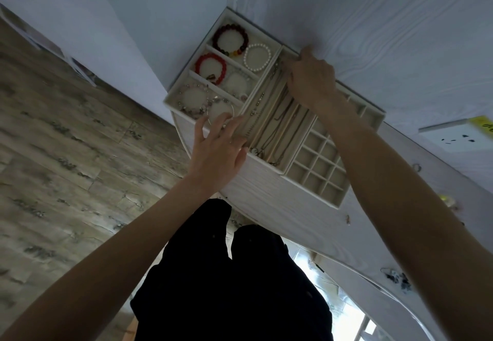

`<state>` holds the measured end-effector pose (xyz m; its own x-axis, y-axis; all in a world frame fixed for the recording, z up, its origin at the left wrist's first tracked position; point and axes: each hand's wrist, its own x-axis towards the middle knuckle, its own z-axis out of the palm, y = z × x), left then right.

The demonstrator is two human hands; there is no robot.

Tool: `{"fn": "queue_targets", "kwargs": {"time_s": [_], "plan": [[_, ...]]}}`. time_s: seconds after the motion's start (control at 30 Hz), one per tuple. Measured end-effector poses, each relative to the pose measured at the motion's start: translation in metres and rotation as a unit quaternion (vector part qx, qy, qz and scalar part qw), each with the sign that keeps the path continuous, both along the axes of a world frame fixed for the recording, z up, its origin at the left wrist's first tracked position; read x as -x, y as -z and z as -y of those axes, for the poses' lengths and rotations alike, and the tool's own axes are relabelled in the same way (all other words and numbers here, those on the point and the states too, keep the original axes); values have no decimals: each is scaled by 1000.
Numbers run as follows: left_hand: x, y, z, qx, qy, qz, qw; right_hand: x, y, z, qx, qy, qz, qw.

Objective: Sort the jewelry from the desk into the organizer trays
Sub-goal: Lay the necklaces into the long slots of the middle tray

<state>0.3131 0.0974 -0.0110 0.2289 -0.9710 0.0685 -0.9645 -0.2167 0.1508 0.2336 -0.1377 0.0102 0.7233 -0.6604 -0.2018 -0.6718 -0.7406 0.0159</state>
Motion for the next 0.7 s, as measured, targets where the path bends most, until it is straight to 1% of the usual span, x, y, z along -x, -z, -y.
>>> {"fn": "queue_targets", "kwargs": {"time_s": [0.1,0.33,0.53,0.63,0.7], "plan": [[0,1,0,-7,0,-1,1000,0,-1,-1,-11,-1,-18,1000],[-1,1,3,-6,-12,-7,1000,1,1,3,3,17,-32,999],[-2,-2,4,3,-7,25,1000,-1,4,6,3,23,-31,999],[-2,-2,5,17,-8,8,1000,-2,2,7,22,18,-21,999],[-1,-1,4,6,-2,-4,1000,-2,1,6,31,10,-17,999]]}}
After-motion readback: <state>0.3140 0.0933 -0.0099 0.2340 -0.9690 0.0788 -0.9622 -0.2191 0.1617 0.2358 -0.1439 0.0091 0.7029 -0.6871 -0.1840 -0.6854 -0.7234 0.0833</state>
